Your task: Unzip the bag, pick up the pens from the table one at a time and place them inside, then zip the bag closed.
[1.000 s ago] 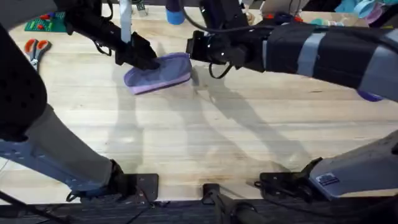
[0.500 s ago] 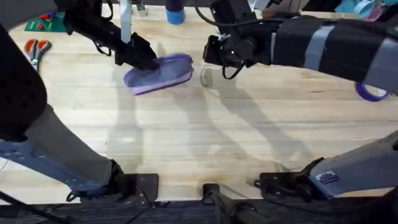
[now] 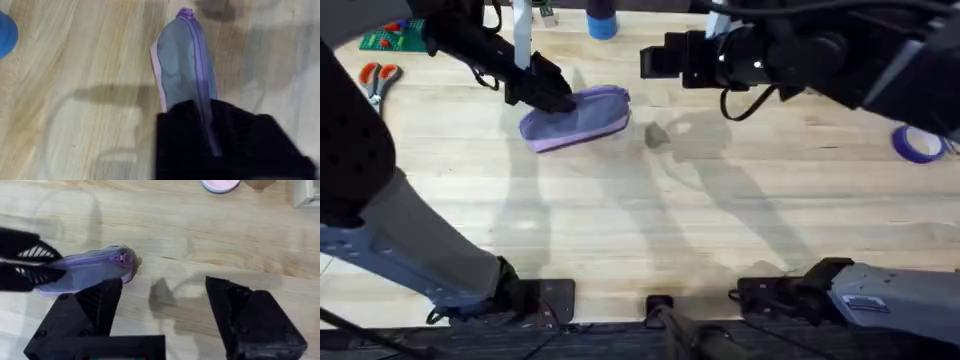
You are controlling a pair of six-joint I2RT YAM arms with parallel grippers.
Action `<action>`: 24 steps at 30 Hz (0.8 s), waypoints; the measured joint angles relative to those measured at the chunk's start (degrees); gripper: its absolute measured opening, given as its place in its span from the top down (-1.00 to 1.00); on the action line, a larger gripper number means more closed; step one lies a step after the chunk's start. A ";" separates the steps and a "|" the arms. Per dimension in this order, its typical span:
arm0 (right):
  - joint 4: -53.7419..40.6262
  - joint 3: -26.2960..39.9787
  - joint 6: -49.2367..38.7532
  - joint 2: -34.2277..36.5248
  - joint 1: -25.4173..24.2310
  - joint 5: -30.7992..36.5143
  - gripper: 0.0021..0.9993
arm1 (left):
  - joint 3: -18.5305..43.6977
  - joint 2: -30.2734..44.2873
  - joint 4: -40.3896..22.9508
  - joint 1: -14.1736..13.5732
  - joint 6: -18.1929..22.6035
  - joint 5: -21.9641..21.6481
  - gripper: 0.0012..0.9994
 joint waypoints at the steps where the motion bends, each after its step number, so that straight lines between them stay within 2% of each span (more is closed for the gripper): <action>1: -0.16 0.00 -0.14 -0.47 0.00 -0.01 -0.99 | 0.00 0.00 -0.16 0.00 -0.01 -0.15 0.58; 6: -0.67 0.00 -0.38 -1.06 0.00 -0.01 -0.99 | 0.00 0.00 -0.48 0.51 -0.50 -0.63 -0.89; 7: -0.77 0.00 -0.52 -1.06 0.00 -0.01 -0.99 | 0.00 0.00 -0.60 0.59 -0.52 -0.69 -0.96; 15: -0.78 0.00 -0.60 -1.06 0.00 0.43 -0.99 | 0.00 0.00 -0.46 0.70 -0.68 -1.82 -0.99; 17: -0.77 0.00 -1.03 -1.06 0.00 0.45 -0.99 | 0.08 -0.13 -0.44 0.74 -1.78 -1.95 -0.99; 18: -0.80 0.00 -2.58 -1.06 0.00 0.46 -0.99 | 0.57 -1.15 -0.46 0.76 -4.86 -2.21 -0.99; 24: -3.62 0.00 -4.84 -1.06 0.00 0.47 -0.99 | 2.93 -9.06 -0.45 1.38 -15.43 -2.52 -0.99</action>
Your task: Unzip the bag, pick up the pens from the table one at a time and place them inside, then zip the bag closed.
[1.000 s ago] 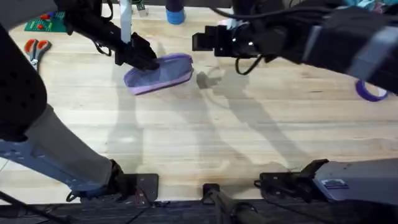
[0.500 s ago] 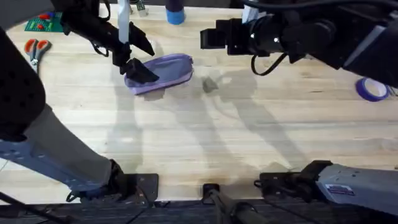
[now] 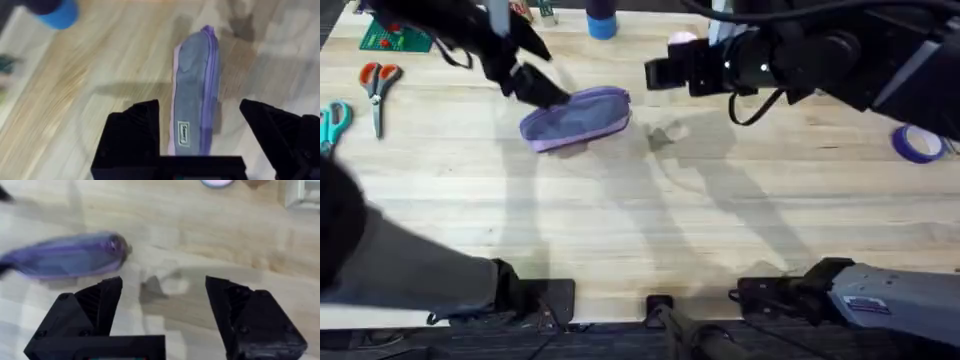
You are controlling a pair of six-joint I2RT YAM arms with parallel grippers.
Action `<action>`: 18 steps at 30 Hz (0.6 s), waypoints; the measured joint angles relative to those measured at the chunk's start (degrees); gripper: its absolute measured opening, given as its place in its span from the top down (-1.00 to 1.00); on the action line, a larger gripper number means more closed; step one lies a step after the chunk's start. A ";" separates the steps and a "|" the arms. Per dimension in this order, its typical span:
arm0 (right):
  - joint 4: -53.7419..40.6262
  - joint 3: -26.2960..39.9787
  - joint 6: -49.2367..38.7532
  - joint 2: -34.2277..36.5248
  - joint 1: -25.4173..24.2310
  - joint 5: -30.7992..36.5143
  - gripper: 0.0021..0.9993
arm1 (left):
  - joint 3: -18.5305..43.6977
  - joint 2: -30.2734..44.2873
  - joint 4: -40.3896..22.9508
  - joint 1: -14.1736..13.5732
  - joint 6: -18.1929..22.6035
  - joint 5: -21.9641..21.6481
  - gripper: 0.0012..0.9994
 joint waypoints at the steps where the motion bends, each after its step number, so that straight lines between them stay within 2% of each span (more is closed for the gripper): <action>1: -1.04 0.00 -0.08 0.00 0.00 0.00 -0.99 | 0.29 -1.78 -0.03 0.10 -2.42 -0.44 -0.99; 10: -9.98 0.00 -0.89 -1.02 0.00 0.30 -0.99 | 0.91 -15.38 -5.56 0.22 -28.13 -9.78 -0.99; 13: -10.81 0.00 -0.89 -3.19 0.00 2.62 -0.99 | 0.91 -18.92 -8.54 0.22 -34.65 -13.09 -0.99; 18: -11.08 0.00 -0.89 -7.28 0.00 8.86 -0.99 | 0.91 -23.99 -12.99 0.22 -42.32 -15.79 -0.99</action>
